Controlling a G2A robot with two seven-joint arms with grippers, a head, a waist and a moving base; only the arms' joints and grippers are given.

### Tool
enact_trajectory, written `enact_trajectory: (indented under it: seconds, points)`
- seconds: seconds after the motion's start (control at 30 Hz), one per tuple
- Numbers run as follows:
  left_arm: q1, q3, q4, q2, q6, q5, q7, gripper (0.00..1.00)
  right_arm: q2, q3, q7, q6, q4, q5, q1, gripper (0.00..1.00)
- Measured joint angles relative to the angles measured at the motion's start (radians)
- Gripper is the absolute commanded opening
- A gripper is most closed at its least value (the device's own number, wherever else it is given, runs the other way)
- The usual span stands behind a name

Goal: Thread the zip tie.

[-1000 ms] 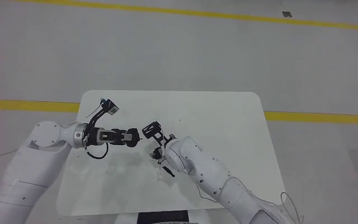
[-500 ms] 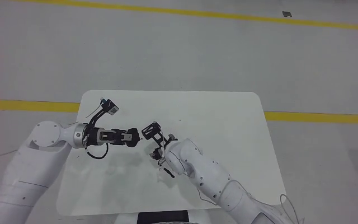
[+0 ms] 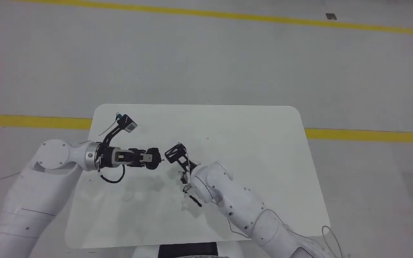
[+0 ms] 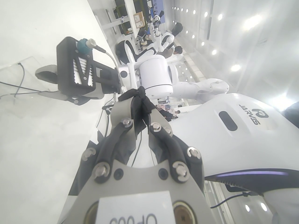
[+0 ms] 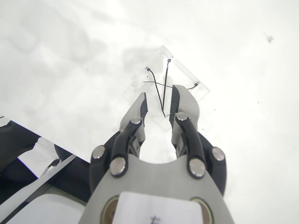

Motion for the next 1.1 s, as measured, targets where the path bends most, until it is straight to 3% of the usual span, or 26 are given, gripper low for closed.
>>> enact_trajectory:
  seconds: [0.5,0.8,1.1]
  points:
    - [0.000,0.000,0.000,0.000,0.000,0.000,0.000,0.00,-0.043,-0.049,-0.044,0.003,0.143,-0.014,0.056,0.10]
    - [0.000,0.000,0.000,0.000,0.000,0.000,0.000,0.00,-0.074,-0.070,-0.033,-0.006,0.233,0.014,0.096,0.16]
    - [0.000,0.000,0.000,0.000,0.000,0.000,0.000,0.00,-0.088,-0.072,-0.030,-0.027,0.258,0.013,0.106,0.20]
